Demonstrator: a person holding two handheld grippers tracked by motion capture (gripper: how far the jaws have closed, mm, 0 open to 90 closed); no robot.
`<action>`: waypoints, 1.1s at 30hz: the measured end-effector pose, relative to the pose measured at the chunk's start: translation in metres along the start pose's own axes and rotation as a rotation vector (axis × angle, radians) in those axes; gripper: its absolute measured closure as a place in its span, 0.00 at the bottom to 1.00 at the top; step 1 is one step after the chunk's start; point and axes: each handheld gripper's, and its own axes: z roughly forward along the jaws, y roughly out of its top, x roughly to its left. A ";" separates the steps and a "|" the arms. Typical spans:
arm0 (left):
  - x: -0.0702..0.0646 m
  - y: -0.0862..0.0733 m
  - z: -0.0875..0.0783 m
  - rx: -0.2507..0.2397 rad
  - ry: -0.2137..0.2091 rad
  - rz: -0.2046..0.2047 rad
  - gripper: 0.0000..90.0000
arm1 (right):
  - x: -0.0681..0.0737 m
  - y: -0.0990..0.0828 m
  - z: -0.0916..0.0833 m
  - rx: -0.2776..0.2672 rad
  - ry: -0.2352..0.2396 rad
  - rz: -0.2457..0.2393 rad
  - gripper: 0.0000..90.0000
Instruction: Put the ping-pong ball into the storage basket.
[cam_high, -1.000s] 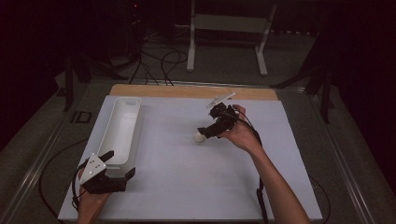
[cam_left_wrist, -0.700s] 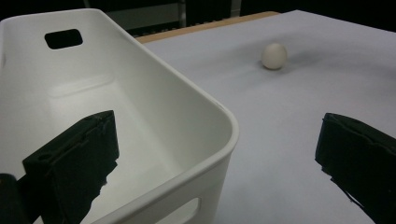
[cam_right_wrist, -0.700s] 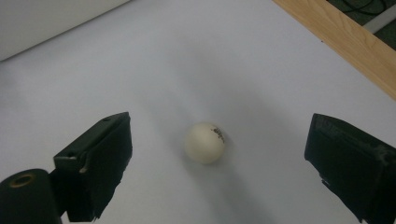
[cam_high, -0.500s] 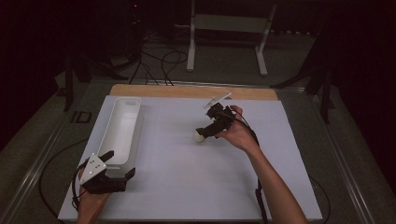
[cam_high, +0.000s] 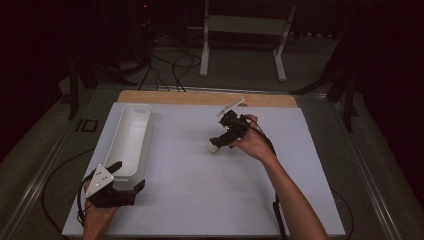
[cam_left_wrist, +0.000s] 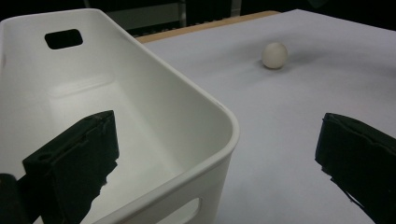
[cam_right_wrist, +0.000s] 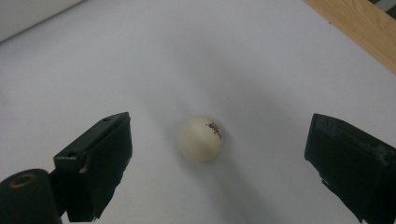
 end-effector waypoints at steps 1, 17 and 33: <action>0.000 0.000 0.000 0.000 0.000 0.002 0.00 | 0.000 0.000 0.001 0.004 -0.001 -0.002 0.08; 0.000 0.000 0.000 0.000 -0.003 0.001 0.00 | -0.001 0.001 0.014 0.038 -0.002 0.011 0.08; 0.000 0.000 -0.001 -0.001 -0.005 0.000 0.00 | 0.001 0.002 0.028 0.075 -0.001 0.003 0.08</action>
